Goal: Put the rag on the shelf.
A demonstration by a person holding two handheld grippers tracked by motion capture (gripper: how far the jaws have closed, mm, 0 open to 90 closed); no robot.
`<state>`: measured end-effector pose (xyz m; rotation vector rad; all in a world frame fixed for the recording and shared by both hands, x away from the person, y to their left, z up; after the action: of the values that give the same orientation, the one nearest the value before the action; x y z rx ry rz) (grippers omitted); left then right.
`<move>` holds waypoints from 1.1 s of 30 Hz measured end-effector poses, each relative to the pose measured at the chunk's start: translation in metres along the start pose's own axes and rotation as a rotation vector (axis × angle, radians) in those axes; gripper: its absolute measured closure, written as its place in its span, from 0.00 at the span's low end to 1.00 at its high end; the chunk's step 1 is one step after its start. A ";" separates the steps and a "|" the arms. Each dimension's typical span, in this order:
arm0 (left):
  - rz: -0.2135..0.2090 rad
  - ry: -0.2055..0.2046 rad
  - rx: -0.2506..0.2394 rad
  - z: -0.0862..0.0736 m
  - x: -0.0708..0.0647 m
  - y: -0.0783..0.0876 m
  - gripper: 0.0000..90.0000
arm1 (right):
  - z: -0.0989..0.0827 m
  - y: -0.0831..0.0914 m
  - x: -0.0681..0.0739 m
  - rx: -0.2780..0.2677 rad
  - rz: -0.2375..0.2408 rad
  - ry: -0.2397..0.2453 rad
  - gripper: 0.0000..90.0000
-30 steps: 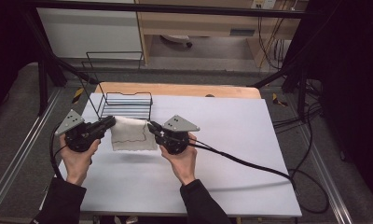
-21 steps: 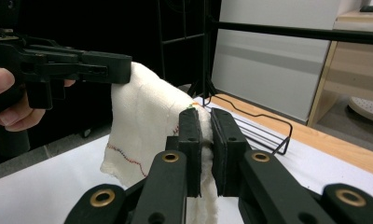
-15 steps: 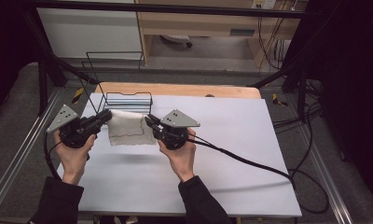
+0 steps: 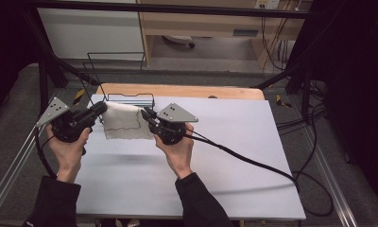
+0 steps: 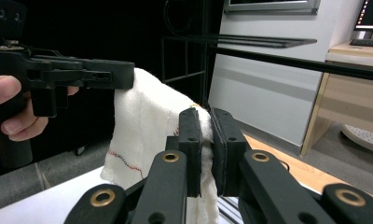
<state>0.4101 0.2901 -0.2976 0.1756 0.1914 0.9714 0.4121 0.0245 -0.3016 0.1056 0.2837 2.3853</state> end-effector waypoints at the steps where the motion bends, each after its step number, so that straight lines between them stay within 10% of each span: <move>1: 0.002 0.002 -0.004 0.002 0.001 0.000 0.93 | 0.002 -0.001 0.000 -0.003 -0.001 0.004 0.93; 33: 0.048 0.022 -0.137 0.045 0.019 0.010 0.93 | 0.056 -0.020 -0.001 -0.112 -0.028 0.056 0.93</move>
<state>0.4234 0.3081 -0.2529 0.0445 0.1407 1.0307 0.4342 0.0477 -0.2520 -0.0174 0.1759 2.3737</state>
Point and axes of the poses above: each handheld gripper's, and its own axes: y roughly backward along the jaws, z roughly out of its top, x roughly to its left, the point moved 2 cm from there along -y, roughly forward along the jaws, and after that the axes turned 7 degrees about x, right-handed, at the moved point
